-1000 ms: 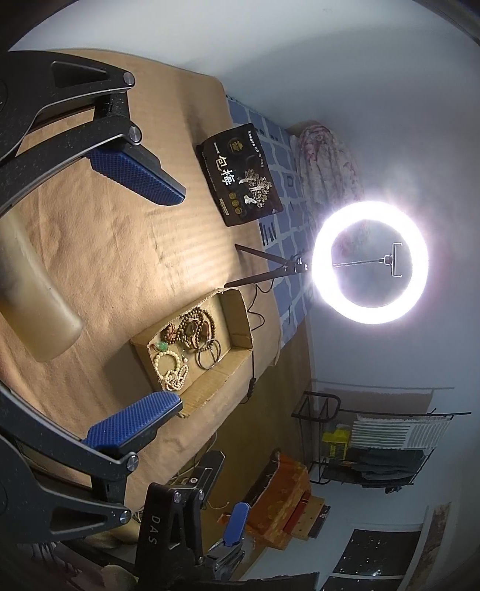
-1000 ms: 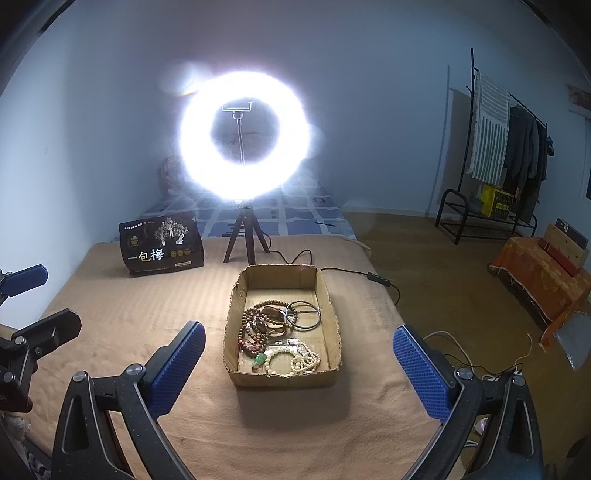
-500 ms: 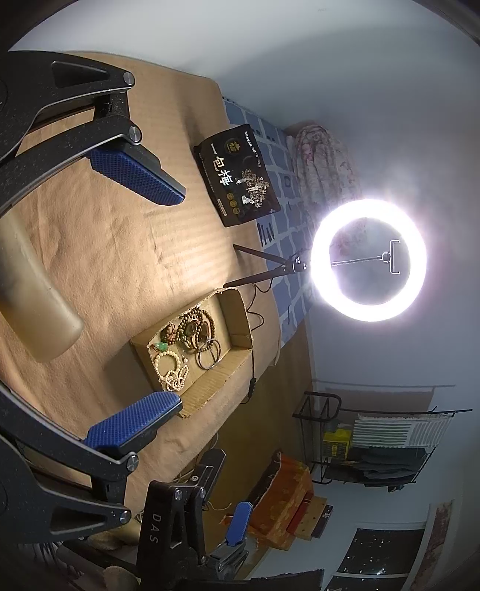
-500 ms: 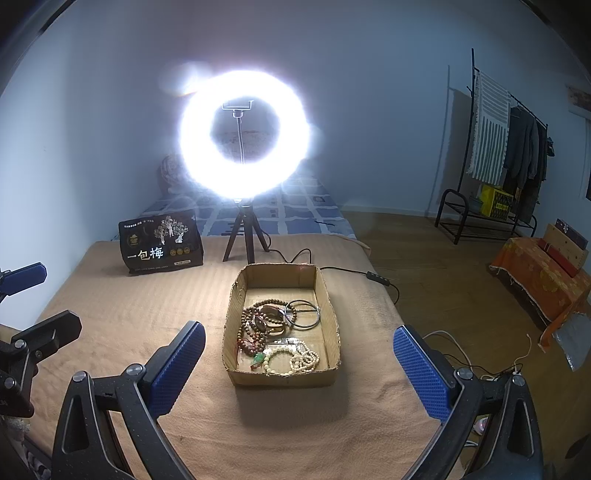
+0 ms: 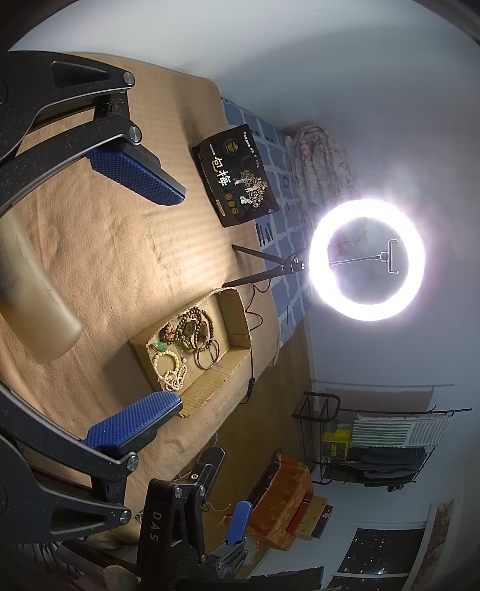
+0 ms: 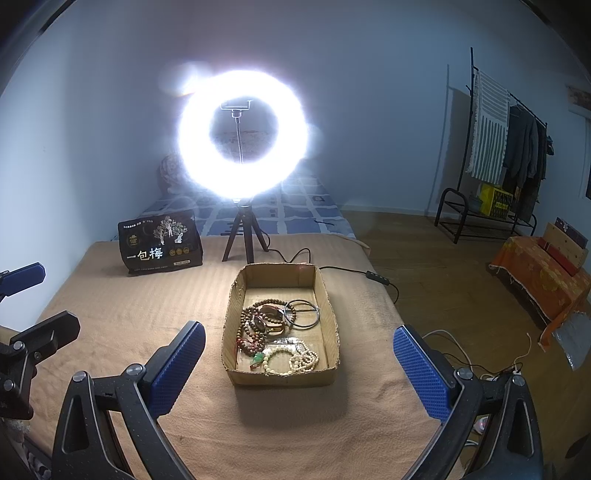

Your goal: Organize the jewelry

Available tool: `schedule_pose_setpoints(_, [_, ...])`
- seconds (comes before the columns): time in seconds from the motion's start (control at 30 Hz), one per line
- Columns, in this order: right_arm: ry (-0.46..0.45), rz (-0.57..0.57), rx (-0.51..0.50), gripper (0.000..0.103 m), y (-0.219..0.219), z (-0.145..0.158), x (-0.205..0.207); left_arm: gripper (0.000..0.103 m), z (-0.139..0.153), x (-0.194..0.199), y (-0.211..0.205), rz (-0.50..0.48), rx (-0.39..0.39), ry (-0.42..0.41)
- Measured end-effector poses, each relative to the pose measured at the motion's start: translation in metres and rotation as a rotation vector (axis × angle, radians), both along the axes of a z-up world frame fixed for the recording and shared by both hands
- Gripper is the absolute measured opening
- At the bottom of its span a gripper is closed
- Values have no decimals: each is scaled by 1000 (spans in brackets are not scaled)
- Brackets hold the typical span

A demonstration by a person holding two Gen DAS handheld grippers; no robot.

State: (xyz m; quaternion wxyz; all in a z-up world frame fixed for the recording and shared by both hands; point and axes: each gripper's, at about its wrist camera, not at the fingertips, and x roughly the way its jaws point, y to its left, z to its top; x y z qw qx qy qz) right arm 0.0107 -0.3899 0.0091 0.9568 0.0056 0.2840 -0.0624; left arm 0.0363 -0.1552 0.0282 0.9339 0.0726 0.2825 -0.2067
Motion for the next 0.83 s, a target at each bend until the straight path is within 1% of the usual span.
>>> schedule_pose_setpoints(0.6, [7,5,-3,103,-2,1,-1,103,2,-1,-1,0,1,-4])
schedule_pose_setpoints(0.73, [8,5,-3,103,-2,1,0,103,7,1,2,11,0,-37])
schedule_pose_setpoints(0.83, [8,6,-4,103,-2,1,0,103,9,4,7,19,-8,-38])
